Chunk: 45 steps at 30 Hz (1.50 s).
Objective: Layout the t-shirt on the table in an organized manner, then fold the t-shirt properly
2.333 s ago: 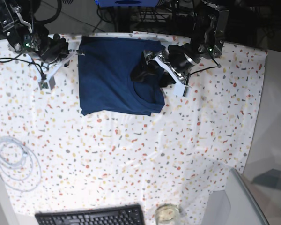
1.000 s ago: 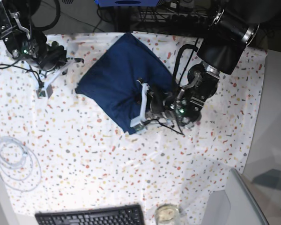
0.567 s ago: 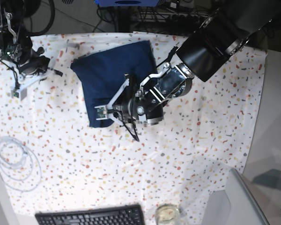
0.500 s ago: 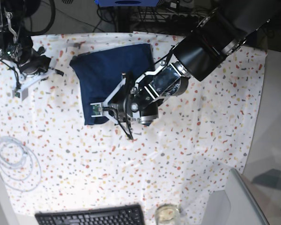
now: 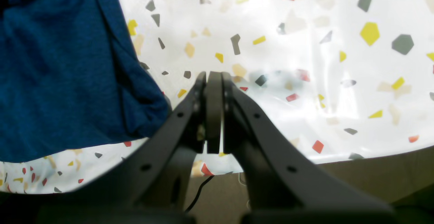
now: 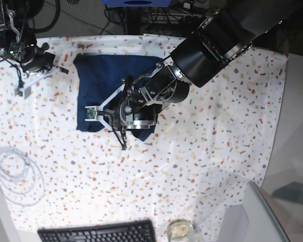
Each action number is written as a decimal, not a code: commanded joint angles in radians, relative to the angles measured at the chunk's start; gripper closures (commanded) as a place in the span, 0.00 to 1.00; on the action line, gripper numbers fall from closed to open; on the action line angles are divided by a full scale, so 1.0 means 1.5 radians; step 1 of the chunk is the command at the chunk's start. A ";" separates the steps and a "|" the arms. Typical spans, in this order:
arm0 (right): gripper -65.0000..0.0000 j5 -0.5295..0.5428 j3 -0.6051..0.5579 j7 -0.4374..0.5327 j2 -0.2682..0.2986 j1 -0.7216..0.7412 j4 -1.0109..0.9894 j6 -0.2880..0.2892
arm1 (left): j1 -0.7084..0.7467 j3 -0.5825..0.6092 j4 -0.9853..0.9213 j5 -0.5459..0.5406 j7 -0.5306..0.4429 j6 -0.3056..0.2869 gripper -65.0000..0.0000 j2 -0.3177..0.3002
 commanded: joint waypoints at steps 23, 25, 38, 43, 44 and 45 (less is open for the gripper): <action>1.00 0.000 0.005 0.009 0.008 0.005 0.008 0.002 | -0.043 0.002 0.001 0.000 0.002 -0.008 0.26 0.004; 1.00 0.000 0.005 0.009 0.008 0.006 0.008 0.002 | -0.047 0.002 0.002 0.000 0.002 -0.008 0.11 0.004; 1.00 0.000 0.005 0.009 0.008 0.011 0.008 0.002 | -0.087 0.001 0.136 0.000 0.092 -0.008 0.00 -0.046; 1.00 0.000 0.000 0.009 0.008 0.018 0.011 0.002 | -0.085 -0.004 0.215 -0.007 0.129 -0.008 0.00 -0.064; 1.00 0.000 0.000 0.009 0.008 0.018 0.011 0.002 | -0.079 -0.005 0.226 -0.008 0.135 -0.008 0.00 -0.067; 1.00 0.000 0.000 0.009 0.008 0.018 0.011 0.002 | -0.070 -0.007 0.238 -0.008 0.137 -0.008 0.00 -0.072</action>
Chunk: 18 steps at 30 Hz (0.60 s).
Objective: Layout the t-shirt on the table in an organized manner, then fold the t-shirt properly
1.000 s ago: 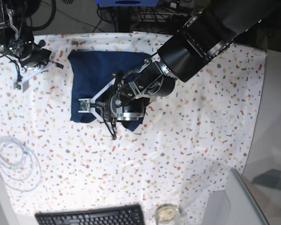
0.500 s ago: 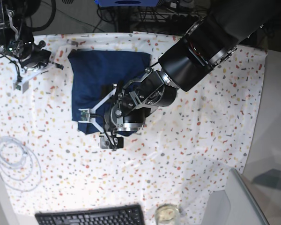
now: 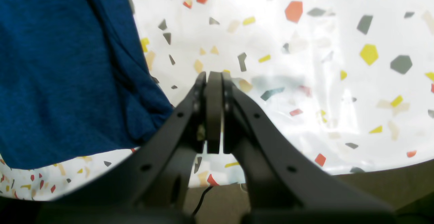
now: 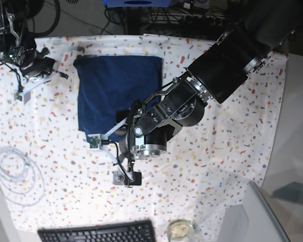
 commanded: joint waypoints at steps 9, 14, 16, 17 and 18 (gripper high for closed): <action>1.00 -0.002 0.000 0.005 0.008 0.006 0.014 0.002 | 0.052 -0.040 0.080 0.005 0.000 0.007 0.00 -0.008; 1.00 -0.002 0.001 0.008 0.009 -0.013 0.048 0.003 | 0.136 -0.200 0.194 0.004 0.000 0.007 0.30 -0.025; 1.00 -0.003 0.005 0.009 0.012 -0.024 0.084 0.003 | 0.176 -0.274 0.225 0.004 -0.001 0.007 0.61 -0.030; 1.00 -0.003 0.005 0.013 0.017 -0.027 0.102 0.003 | 0.199 -0.317 0.242 0.004 -0.002 0.007 0.83 -0.033; 1.00 -0.003 0.005 0.020 0.029 -0.036 0.115 0.003 | 0.223 -0.355 0.258 0.004 -0.002 0.007 1.00 -0.040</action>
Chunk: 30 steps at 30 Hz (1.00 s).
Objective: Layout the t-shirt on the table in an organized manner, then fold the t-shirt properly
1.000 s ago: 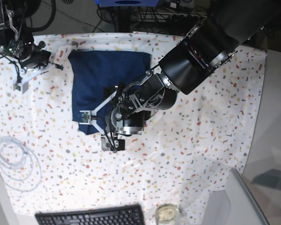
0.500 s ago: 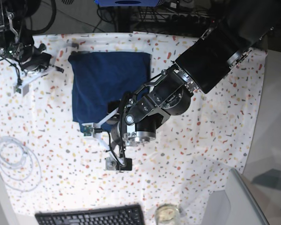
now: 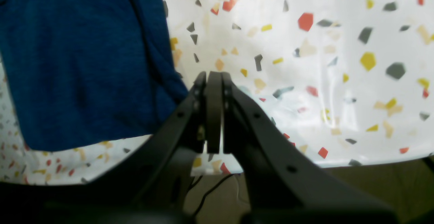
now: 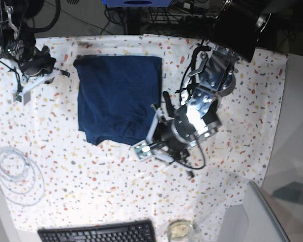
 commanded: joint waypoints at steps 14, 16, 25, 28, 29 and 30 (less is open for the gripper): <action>1.00 -0.002 0.007 0.197 0.183 -0.300 0.095 0.003 | 0.479 -0.420 0.115 -0.420 -0.288 0.009 1.00 -0.145; 1.00 -0.002 0.007 0.200 0.185 -0.369 0.095 0.003 | 0.547 -0.445 0.095 -0.426 -0.350 0.009 1.00 -0.145; 1.00 -0.015 -0.174 0.200 0.170 -0.389 -0.028 0.003 | 0.649 -0.350 -0.184 -0.203 -0.560 0.011 1.00 -0.131; 1.00 -0.069 -0.304 0.201 0.169 -0.280 -0.150 0.003 | 0.611 -0.325 -0.306 -0.183 -0.614 0.011 1.00 -0.106; 1.00 -0.083 -0.346 0.201 0.167 -0.247 -0.187 0.003 | 0.597 -0.322 -0.347 -0.180 -0.626 0.011 1.00 -0.096; 1.00 -0.095 -0.392 0.201 0.158 -0.210 -0.232 0.003 | 0.581 -0.321 -0.394 -0.180 -0.636 0.011 1.00 -0.087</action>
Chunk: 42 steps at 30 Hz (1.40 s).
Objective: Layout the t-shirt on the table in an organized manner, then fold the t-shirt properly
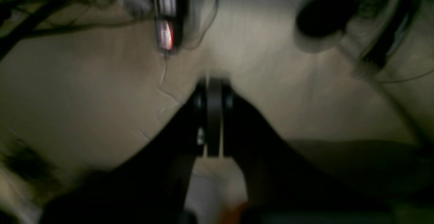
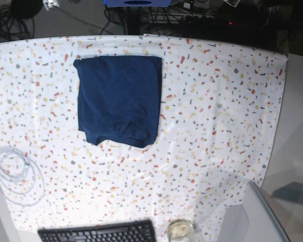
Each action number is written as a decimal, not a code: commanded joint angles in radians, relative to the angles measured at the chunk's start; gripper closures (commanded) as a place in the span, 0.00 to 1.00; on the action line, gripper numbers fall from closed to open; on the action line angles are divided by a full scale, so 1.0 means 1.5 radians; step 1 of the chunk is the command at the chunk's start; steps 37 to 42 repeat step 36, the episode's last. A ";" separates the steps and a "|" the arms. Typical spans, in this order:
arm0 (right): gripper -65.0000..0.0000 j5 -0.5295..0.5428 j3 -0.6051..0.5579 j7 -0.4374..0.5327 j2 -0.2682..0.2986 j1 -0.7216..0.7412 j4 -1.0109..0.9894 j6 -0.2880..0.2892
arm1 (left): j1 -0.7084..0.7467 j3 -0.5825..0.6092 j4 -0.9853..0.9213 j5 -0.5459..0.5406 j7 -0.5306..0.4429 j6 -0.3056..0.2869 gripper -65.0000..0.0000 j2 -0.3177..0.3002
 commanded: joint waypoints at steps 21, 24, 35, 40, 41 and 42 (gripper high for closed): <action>0.99 -0.011 -0.322 0.637 -0.294 0.333 -0.985 -0.002 | -0.401 0.004 -0.706 0.364 -0.169 0.236 1.00 0.067; 0.99 -0.011 -0.322 0.637 -0.299 0.327 -0.958 -0.002 | -0.399 0.004 -0.707 0.395 -0.169 0.264 1.00 0.068; 0.99 -0.011 -0.322 0.637 -0.296 0.334 -0.935 -0.002 | -0.403 -0.001 -0.701 0.393 -0.170 0.271 1.00 0.060; 0.99 -0.011 -0.322 0.637 -0.295 0.334 -0.935 -0.002 | -0.406 -0.001 -0.701 0.393 -0.170 0.271 1.00 0.062; 0.99 -0.011 -0.322 0.637 -0.295 0.334 -0.935 -0.002 | -0.406 -0.001 -0.701 0.393 -0.170 0.271 1.00 0.062; 0.99 -0.011 -0.322 0.637 -0.295 0.334 -0.935 -0.002 | -0.406 -0.001 -0.701 0.393 -0.170 0.271 1.00 0.062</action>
